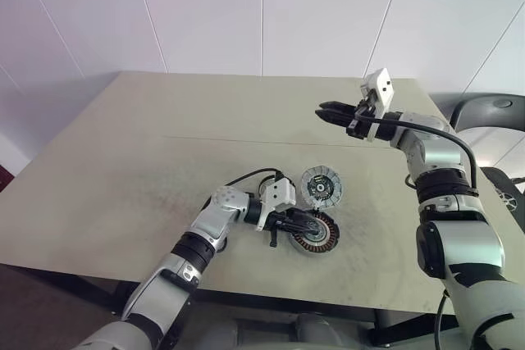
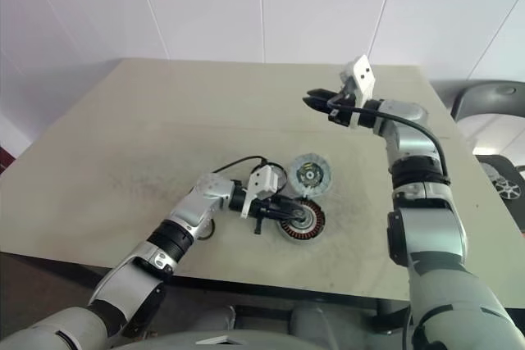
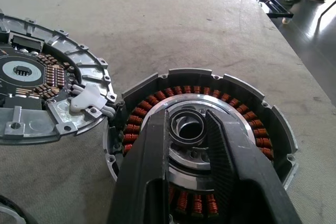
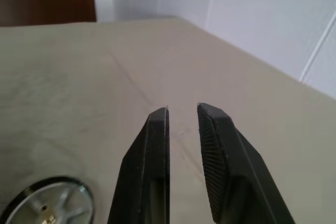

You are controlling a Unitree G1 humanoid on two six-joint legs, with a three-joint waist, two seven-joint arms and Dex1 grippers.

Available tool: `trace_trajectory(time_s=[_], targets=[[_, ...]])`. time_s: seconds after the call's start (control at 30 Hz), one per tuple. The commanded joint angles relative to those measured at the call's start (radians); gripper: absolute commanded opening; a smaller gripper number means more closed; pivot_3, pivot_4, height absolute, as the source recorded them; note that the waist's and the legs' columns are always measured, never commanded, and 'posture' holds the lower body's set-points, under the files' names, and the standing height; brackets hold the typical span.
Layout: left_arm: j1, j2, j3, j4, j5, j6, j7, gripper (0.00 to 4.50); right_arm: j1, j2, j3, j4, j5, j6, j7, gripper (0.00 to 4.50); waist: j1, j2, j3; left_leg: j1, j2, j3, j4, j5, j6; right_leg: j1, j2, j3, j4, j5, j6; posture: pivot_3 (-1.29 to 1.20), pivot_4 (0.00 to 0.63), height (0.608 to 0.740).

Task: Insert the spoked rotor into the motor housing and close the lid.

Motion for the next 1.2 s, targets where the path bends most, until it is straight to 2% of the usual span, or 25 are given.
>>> trace_trajectory(time_s=[0.03, 0.1, 0.2, 0.47, 1.2], targets=[[-0.011, -0.007, 0.008, -0.019, -0.004, -0.006, 0.005, 0.67, 0.093, -0.084, 0.037, -0.182, 0.06, 0.12, 0.186, 0.9, 0.0, 0.0, 0.0, 0.0, 0.0, 0.0, 0.0, 0.0, 0.0, 0.0, 0.0, 0.0, 0.0, 0.0, 0.0, 0.0, 0.0, 0.74], [-0.006, -0.01, 0.009, -0.025, -0.008, 0.0, 0.004, 0.67, 0.177, -0.138, 0.061, -0.285, 0.079, 0.174, 0.262, 0.9, 0.0, 0.0, 0.0, 0.0, 0.0, 0.0, 0.0, 0.0, 0.001, 0.0, 0.0, 0.0, -0.001, 0.0, 0.0, 0.0, 0.0, 0.74], [-0.002, -0.012, 0.01, -0.031, -0.011, 0.005, 0.005, 0.67, 0.243, -0.186, 0.059, -0.366, 0.098, 0.234, 0.281, 0.9, -0.008, 0.0, 0.0, 0.0, 0.0, 0.001, 0.001, -0.001, 0.001, 0.0, 0.0, 0.0, 0.0, 0.0, 0.001, 0.0, 0.0, 0.74], [0.004, -0.019, -0.002, -0.038, -0.01, 0.022, -0.015, 0.67, 0.33, -0.296, 0.08, -0.378, 0.037, 0.217, 0.27, 0.9, -0.003, 0.001, 0.0, 0.002, 0.0, 0.003, 0.003, -0.001, 0.001, 0.003, 0.001, 0.001, 0.0, -0.003, 0.004, 0.0, 0.0, 0.74], [-0.003, -0.003, -0.006, -0.014, 0.023, 0.007, 0.006, 0.67, 0.338, -0.319, 0.066, -0.348, 0.039, 0.2, 0.265, 0.9, 0.0, 0.0, 0.0, 0.002, 0.0, 0.003, 0.003, -0.001, 0.001, 0.003, 0.0, 0.001, 0.0, -0.001, 0.001, 0.0, 0.0, 0.74]])
